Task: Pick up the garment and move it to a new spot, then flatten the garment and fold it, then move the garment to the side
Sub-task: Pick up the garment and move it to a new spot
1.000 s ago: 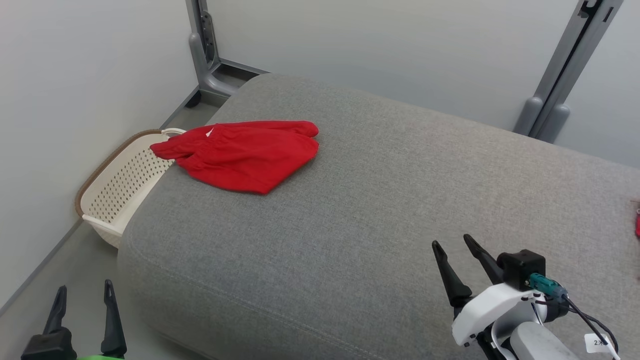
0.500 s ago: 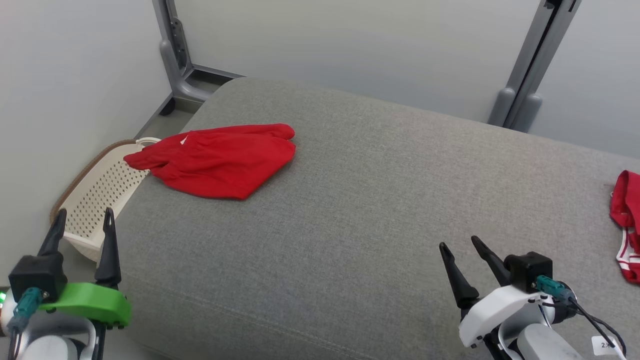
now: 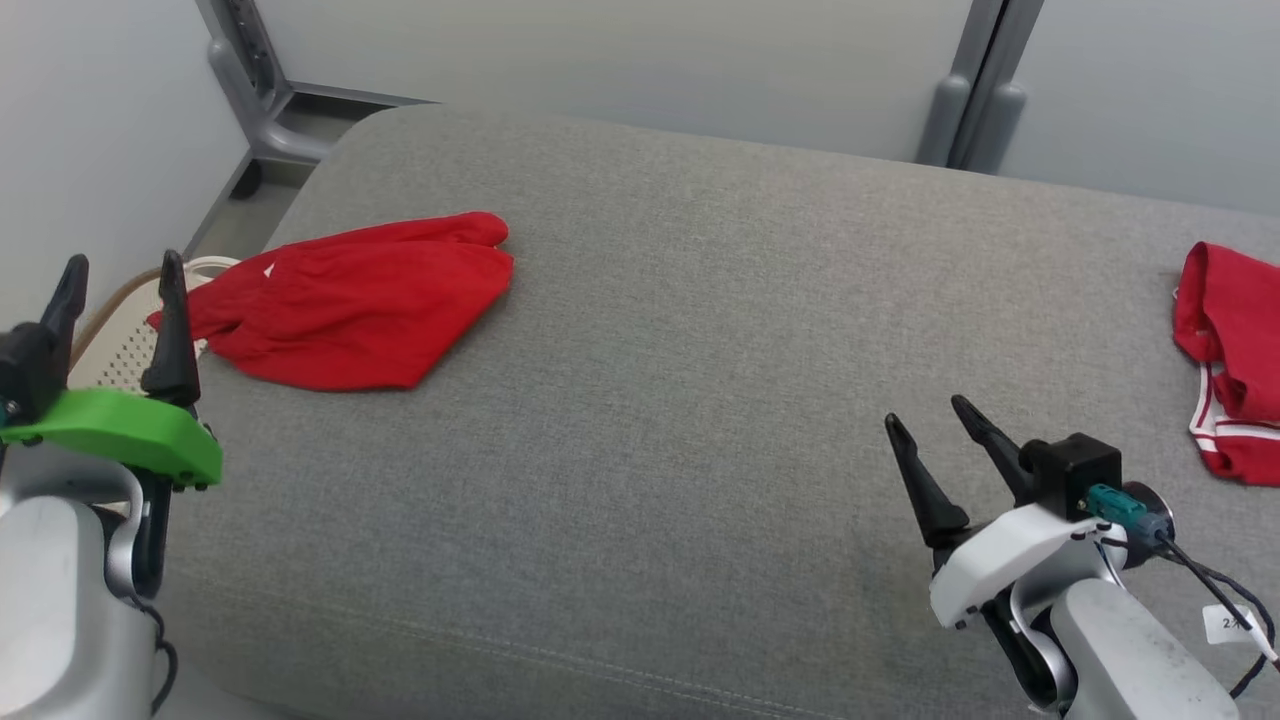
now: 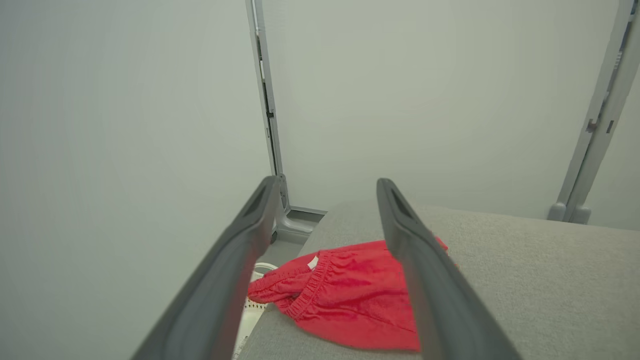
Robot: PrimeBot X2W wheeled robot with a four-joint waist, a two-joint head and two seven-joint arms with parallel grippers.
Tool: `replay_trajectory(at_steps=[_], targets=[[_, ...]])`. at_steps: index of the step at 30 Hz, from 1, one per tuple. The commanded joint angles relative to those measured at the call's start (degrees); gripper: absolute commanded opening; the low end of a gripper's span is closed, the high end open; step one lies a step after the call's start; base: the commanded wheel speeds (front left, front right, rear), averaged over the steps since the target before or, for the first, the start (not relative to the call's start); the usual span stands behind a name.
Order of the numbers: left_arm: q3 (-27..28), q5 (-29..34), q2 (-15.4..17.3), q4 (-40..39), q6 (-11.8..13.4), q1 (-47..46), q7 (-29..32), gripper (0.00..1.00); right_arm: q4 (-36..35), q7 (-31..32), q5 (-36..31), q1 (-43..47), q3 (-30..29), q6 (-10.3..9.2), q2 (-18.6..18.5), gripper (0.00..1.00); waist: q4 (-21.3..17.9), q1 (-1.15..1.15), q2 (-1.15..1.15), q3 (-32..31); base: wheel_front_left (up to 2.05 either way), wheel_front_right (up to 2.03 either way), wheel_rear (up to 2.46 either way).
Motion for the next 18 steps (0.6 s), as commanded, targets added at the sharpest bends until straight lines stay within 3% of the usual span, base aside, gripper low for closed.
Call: replay_trajectory(at_steps=[1, 7, 18], targets=[[-0.6, 0.2, 1.2, 1.7, -0.4, -1.8, 0.3, 1.00, -0.7, 0.2, -0.2, -1.0, 0.0, -0.05, -0.6, 1.00, -2.8, 0.00, 0.00, 2.5, 0.00, 0.00, 0.00], [-1.5, -4.3, 2.9, 10.2, -0.8, -9.0, 0.5, 1.00, -2.5, 1.0, -0.7, -2.5, -0.5, -0.04, -1.3, 1.00, -6.8, 0.00, 0.00, 4.6, 0.00, 0.00, 0.00], [-7.3, -12.0, 8.9, 23.0, -0.9, -18.8, 4.5, 1.00, -6.1, 2.0, -1.5, -3.9, -3.0, -0.04, -2.7, 1.00, -13.6, 0.00, 0.00, 9.7, 0.00, 0.00, 0.00]])
